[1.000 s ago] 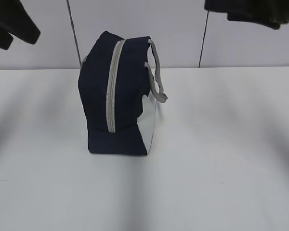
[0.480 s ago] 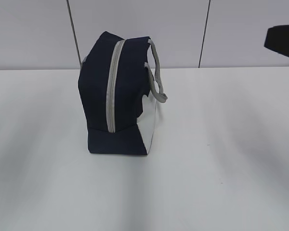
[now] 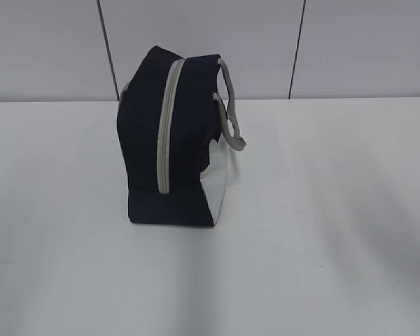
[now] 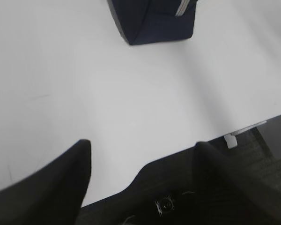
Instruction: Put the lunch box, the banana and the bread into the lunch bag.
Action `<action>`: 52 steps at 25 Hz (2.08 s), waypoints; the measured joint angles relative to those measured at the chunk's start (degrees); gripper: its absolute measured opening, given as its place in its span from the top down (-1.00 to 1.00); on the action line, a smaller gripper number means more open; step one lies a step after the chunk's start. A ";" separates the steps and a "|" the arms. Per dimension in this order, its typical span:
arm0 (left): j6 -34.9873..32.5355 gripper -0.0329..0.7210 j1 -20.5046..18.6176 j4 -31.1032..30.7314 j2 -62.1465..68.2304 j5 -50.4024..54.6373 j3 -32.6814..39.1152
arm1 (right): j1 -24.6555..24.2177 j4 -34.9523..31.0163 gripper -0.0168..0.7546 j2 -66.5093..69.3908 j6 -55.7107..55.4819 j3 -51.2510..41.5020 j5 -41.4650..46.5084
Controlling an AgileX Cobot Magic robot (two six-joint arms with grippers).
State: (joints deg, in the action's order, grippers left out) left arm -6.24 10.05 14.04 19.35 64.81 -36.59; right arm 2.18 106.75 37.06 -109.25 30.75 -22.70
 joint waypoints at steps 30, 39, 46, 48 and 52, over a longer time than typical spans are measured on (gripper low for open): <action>6.24 -0.13 -1.01 -7.29 -16.15 2.86 4.58 | 1.22 -1.10 -0.29 -0.51 0.36 -10.02 12.44; 6.24 -0.11 -1.01 -7.29 -16.15 2.86 4.58 | 4.43 -1.20 -0.29 -0.51 1.03 -10.25 7.10; 6.24 -0.01 -1.01 -7.29 -16.15 2.86 4.58 | 9.37 -13.27 -0.29 -0.51 18.00 -10.25 15.33; 6.24 0.00 -1.01 -7.29 -16.15 2.86 4.58 | 9.62 -21.48 -0.29 -0.51 25.03 -10.25 16.31; 6.24 0.01 -1.01 -7.29 -16.15 2.86 4.58 | 9.62 -40.28 -0.29 -0.61 43.43 -10.25 19.64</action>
State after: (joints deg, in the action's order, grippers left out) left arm 0.00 9.03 6.76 3.20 67.67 -32.01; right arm 11.80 66.48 36.44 -65.82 20.51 -3.06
